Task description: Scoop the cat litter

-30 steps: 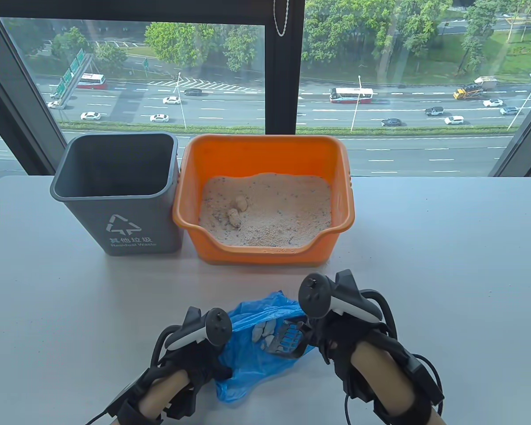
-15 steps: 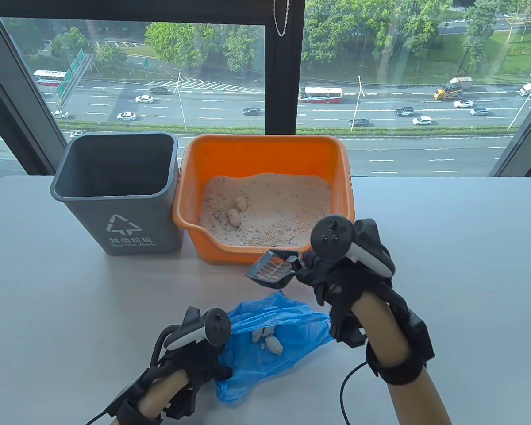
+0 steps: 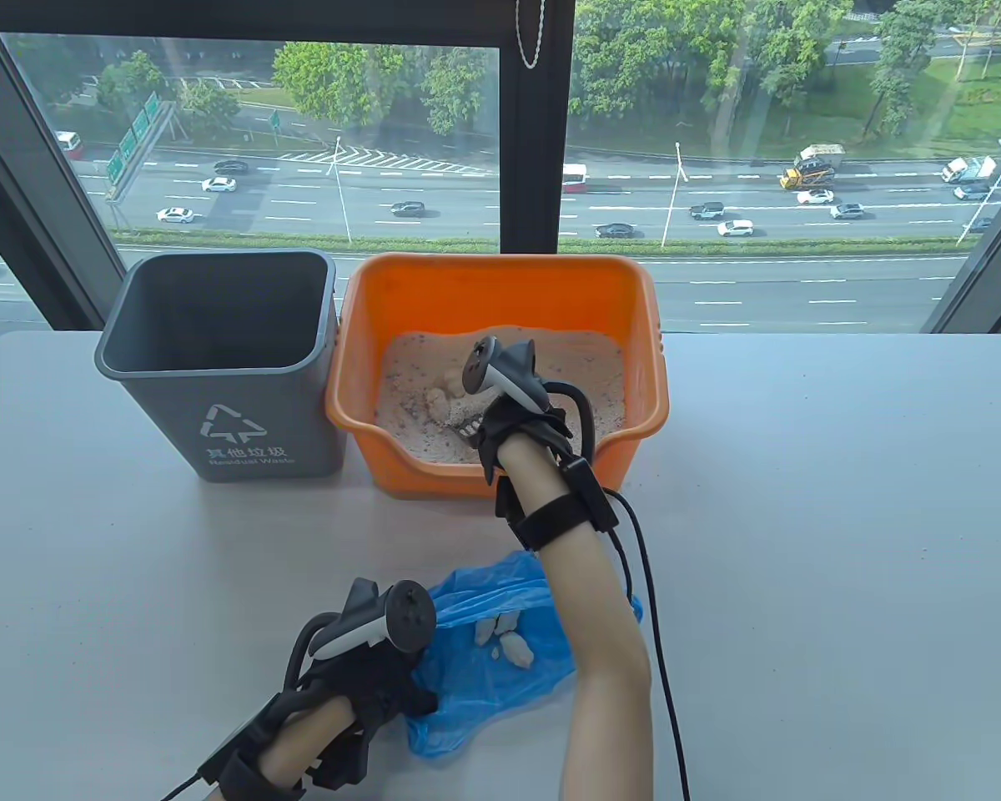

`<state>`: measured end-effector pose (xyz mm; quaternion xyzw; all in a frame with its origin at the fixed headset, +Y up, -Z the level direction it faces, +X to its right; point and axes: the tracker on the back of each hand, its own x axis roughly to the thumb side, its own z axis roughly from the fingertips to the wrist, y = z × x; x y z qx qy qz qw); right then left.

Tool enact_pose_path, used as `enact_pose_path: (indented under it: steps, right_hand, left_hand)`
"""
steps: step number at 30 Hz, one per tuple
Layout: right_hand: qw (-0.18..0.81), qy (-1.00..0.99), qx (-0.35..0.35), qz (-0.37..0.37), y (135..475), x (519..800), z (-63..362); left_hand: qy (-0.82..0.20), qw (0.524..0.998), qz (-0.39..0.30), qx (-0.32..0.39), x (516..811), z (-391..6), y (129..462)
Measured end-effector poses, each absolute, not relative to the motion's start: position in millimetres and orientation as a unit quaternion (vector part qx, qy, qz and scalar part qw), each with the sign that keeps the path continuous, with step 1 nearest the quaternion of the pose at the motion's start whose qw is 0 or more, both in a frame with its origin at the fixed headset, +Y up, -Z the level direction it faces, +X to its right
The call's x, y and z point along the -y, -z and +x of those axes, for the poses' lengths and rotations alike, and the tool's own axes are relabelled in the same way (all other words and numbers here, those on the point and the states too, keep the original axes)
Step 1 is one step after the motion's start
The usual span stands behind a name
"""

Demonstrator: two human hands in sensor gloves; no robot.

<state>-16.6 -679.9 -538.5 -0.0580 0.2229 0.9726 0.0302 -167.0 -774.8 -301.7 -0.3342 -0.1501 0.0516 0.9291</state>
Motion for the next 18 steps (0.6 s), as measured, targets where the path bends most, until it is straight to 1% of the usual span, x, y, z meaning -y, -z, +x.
enact_pose_path:
  steps: [2,5,8,11,13,15,18]
  right_hand:
    - [0.040,-0.970,-0.230,-0.071,552,687,-24]
    - [0.079,-0.971,-0.211,-0.081,564,692,-29]
    - [0.117,-0.970,-0.193,-0.089,566,692,-26]
    - [0.152,-0.968,-0.177,-0.095,562,690,-18]
    - [0.209,-0.958,-0.151,-0.125,552,686,-5]
    - [0.259,-0.948,-0.123,-0.138,541,683,4]
    - [0.261,-0.953,-0.126,-0.087,531,676,10]
  left_hand:
    - [-0.052,0.929,-0.334,0.150,775,-167,302]
    - [-0.052,0.929,-0.334,0.152,775,-167,302]
    - [-0.053,0.928,-0.335,0.154,775,-167,302]
    - [-0.053,0.928,-0.335,0.154,775,-167,302]
    - [-0.053,0.928,-0.335,0.154,775,-167,302]
    - [-0.053,0.928,-0.336,0.155,775,-167,302]
    - [-0.053,0.927,-0.337,0.155,776,-167,302]
